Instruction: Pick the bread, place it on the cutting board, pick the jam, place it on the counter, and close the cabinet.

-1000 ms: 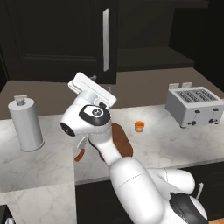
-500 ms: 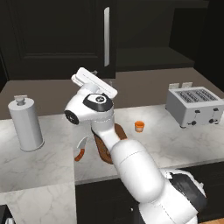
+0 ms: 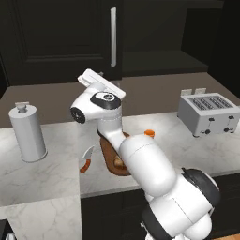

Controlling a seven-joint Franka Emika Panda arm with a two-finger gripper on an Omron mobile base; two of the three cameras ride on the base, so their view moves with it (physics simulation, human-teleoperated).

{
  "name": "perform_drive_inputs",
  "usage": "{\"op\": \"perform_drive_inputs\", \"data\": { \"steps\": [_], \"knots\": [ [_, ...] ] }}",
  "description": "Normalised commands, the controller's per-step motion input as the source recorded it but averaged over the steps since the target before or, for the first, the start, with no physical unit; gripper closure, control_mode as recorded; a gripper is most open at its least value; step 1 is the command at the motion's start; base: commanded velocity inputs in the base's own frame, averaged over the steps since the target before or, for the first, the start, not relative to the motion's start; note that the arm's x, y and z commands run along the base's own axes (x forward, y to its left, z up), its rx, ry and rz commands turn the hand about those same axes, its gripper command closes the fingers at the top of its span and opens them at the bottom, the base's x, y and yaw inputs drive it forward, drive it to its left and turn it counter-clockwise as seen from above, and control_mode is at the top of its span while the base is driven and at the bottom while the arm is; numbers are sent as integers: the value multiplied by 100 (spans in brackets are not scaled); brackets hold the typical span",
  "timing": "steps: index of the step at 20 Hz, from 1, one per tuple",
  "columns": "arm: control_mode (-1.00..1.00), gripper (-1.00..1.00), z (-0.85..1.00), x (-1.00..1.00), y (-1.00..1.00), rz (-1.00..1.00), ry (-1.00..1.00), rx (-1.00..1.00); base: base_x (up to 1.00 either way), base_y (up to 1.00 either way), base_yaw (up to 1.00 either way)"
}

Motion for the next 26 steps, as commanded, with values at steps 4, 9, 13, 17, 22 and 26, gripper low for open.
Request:
{"op": "perform_drive_inputs", "data": {
  "steps": [4, 9, 13, 17, 22, 26],
  "knots": [
    [-100, -100, 3, 14, 0, 0, 10, 0, 0, 0, 0],
    [-100, -100, 3, 14, 0, 0, 10, 0, 0, 0, 0],
    [-100, -100, 0, 11, 0, 0, 4, 0, 0, 0, 0],
    [-100, -100, 0, -1, -1, 0, 2, 0, 0, 0, 0],
    [-100, -100, 0, -24, -3, 0, 0, 0, 0, 0, 0],
    [-100, -100, 0, -48, -5, 0, 0, 0, 0, 0, 0]
  ]
}}
